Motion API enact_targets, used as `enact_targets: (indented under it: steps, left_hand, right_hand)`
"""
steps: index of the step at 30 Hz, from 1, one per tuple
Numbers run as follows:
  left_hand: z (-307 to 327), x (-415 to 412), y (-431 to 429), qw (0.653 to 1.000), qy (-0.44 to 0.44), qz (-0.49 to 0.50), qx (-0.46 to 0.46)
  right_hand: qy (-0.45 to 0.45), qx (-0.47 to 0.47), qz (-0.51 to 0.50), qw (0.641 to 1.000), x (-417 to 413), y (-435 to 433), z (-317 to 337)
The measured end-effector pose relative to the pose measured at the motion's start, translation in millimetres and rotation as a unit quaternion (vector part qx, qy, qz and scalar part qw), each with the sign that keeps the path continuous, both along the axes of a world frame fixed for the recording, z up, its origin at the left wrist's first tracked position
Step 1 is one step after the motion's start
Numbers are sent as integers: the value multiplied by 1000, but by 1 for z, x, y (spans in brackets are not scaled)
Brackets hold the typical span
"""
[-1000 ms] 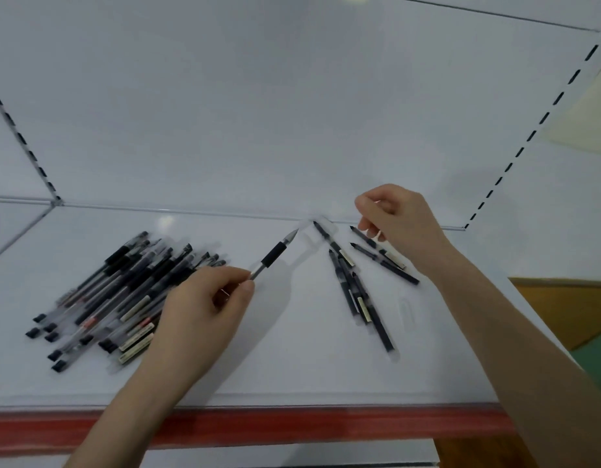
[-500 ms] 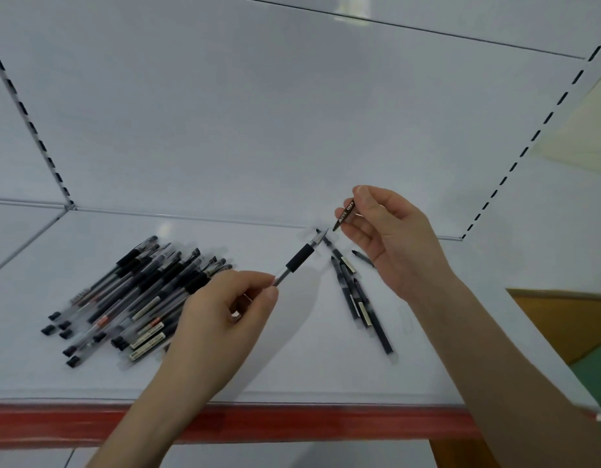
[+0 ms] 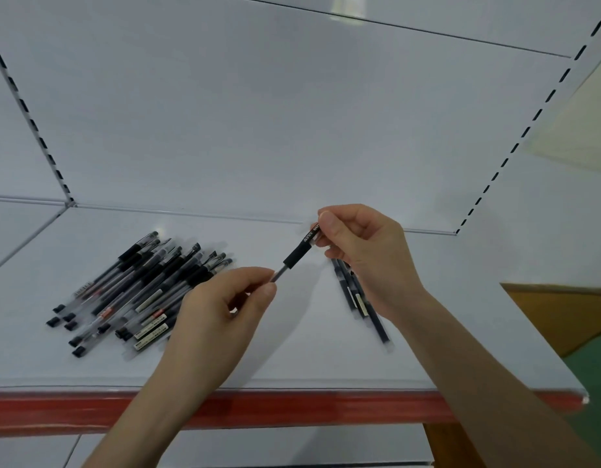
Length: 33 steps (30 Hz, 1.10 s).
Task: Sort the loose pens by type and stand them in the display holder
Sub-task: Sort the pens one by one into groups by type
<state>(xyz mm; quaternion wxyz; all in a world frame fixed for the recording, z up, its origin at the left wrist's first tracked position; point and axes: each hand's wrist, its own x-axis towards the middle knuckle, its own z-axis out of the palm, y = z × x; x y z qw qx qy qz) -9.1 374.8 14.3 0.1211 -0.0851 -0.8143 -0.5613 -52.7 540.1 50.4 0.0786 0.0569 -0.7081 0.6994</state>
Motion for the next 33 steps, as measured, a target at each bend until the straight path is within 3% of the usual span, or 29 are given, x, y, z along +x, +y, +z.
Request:
enact_targets:
  steps: [9, 13, 17, 21, 25, 29, 33]
  left_hand:
    - [-3, 0, 6, 999, -22, -12, 47]
    - [-2, -9, 6, 999, -31, -12, 18]
    - [-12, -20, -8, 975, 35, 39, -214]
    - [-31, -17, -20, 933, 30, 69, -351]
    - [-38, -18, -20, 920, 17, 74, -384]
    - [-42, -23, -14, 918, 42, 64, -389]
    - [-34, -22, 0, 948, 63, 39, -308]
  right_hand:
    - [39, 0, -23, 999, 7, -2, -10]
    - [8, 21, -9, 1000, 4, 8, -10]
    - [-37, 161, -42, 985, -5, 47, -11]
    - [-113, 371, -43, 921, 1, 80, -18]
    - [-173, 480, 15, 860, 15, 79, -30]
    - [-162, 511, 27, 844, 18, 72, -34]
    - [-137, 512, 9, 848, 18, 71, -35]
